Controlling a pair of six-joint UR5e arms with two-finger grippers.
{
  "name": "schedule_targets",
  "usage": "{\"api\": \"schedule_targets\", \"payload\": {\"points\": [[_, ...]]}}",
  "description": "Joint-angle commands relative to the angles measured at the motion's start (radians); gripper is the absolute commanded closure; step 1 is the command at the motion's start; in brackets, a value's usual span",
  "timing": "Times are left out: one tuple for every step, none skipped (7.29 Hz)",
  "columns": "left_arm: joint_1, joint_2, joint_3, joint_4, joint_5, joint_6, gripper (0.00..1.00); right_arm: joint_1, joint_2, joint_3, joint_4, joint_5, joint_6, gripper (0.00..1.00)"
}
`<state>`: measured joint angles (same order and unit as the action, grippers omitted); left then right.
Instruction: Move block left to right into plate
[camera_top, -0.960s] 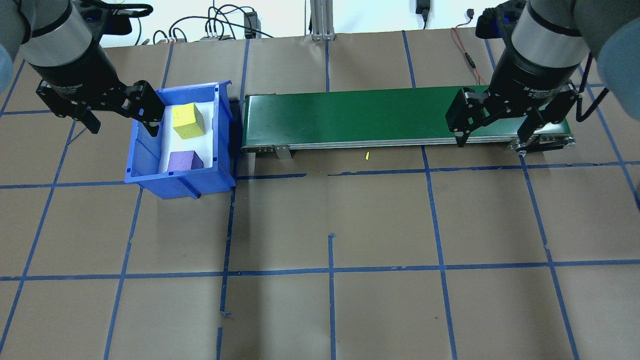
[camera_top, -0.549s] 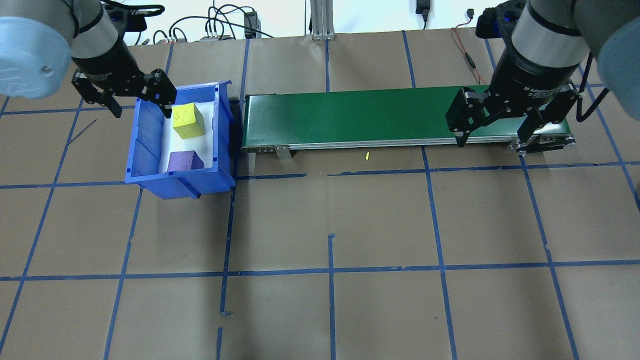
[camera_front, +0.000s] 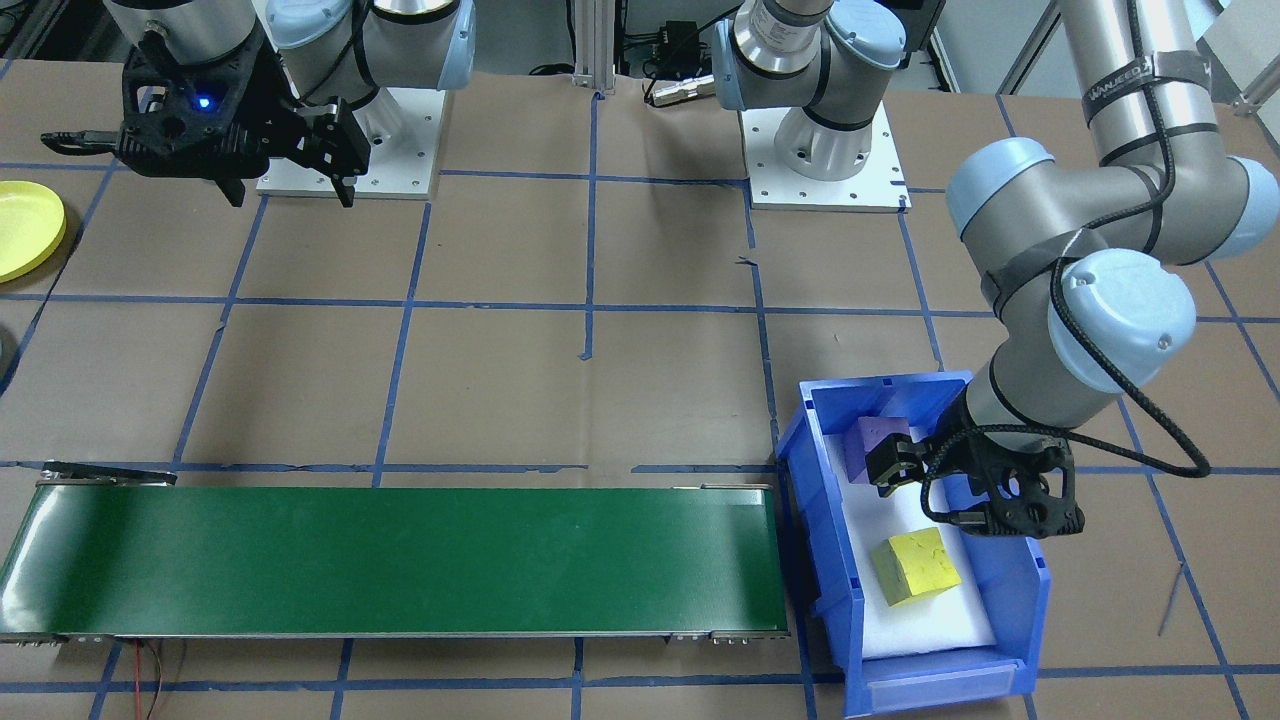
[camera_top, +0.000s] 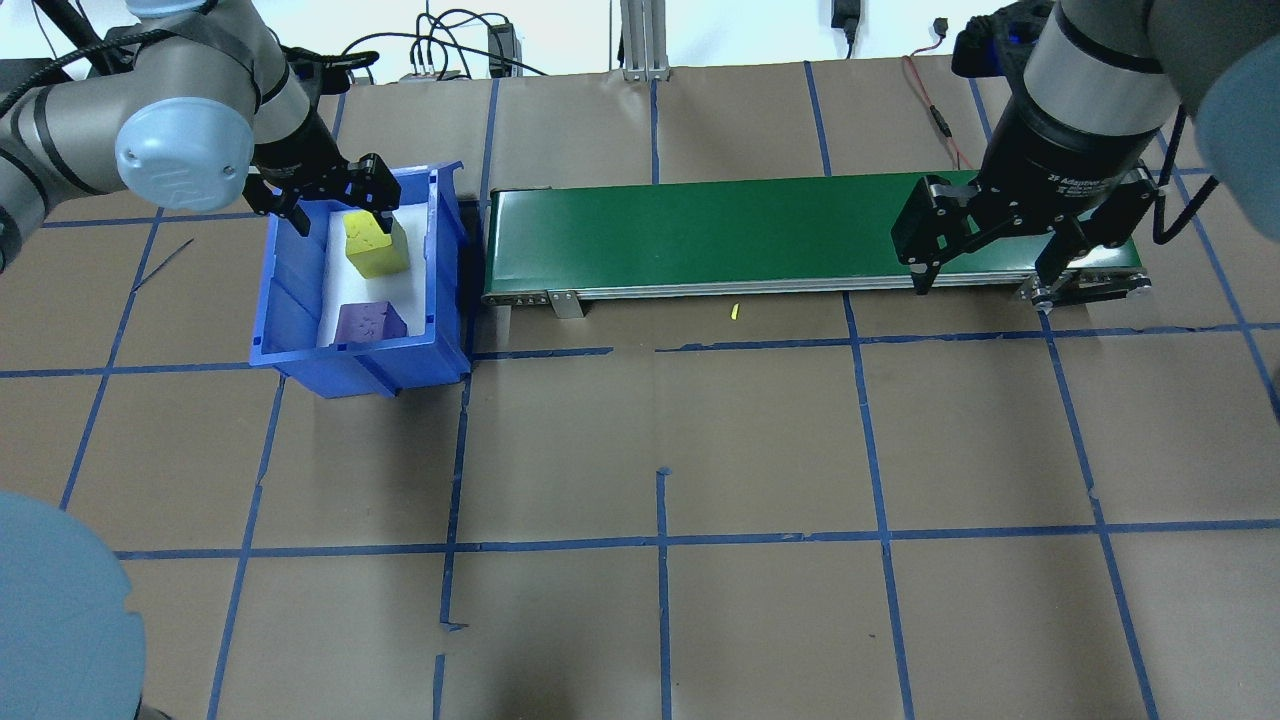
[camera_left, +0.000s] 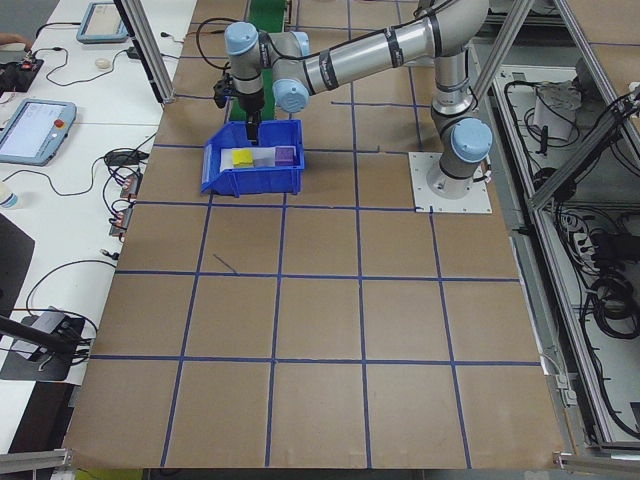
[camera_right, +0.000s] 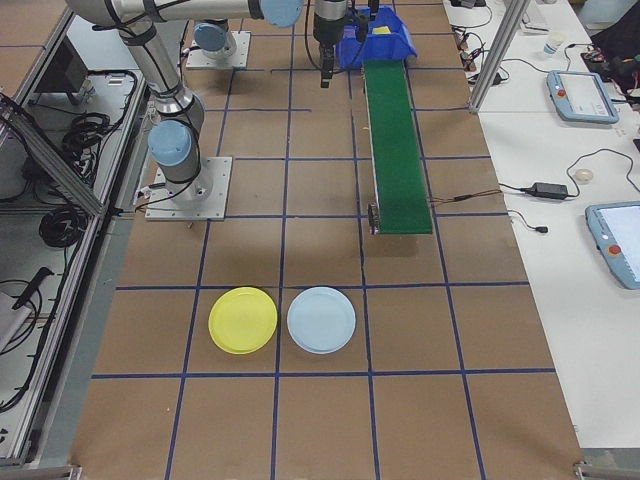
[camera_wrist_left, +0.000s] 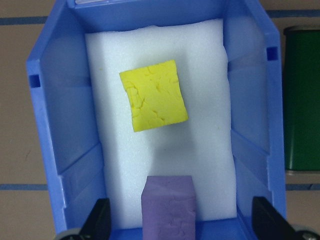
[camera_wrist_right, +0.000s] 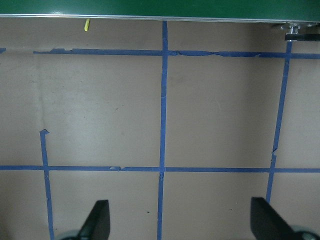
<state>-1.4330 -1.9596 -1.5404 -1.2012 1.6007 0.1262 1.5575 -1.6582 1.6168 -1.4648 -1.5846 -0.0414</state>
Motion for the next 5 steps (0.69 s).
{"api": "schedule_targets", "payload": {"points": [[0.015,-0.08,0.023,0.067,0.004,-0.019,0.0,-0.001,0.0,0.0,0.0,0.002,0.0,0.0],[0.023,-0.106,0.031,0.101,-0.004,-0.037,0.0,-0.001,0.0,0.0,0.0,0.0,0.0,0.0],[0.023,-0.135,0.031,0.13,-0.008,-0.055,0.0,-0.001,0.0,0.0,0.0,0.0,0.0,0.0],[0.023,-0.162,0.031,0.175,-0.008,-0.056,0.0,-0.001,0.0,0.0,0.0,0.0,0.0,0.0],[0.023,-0.169,0.029,0.193,-0.01,-0.057,0.0,-0.001,0.0,0.0,0.0,0.0,0.0,0.0]]}}
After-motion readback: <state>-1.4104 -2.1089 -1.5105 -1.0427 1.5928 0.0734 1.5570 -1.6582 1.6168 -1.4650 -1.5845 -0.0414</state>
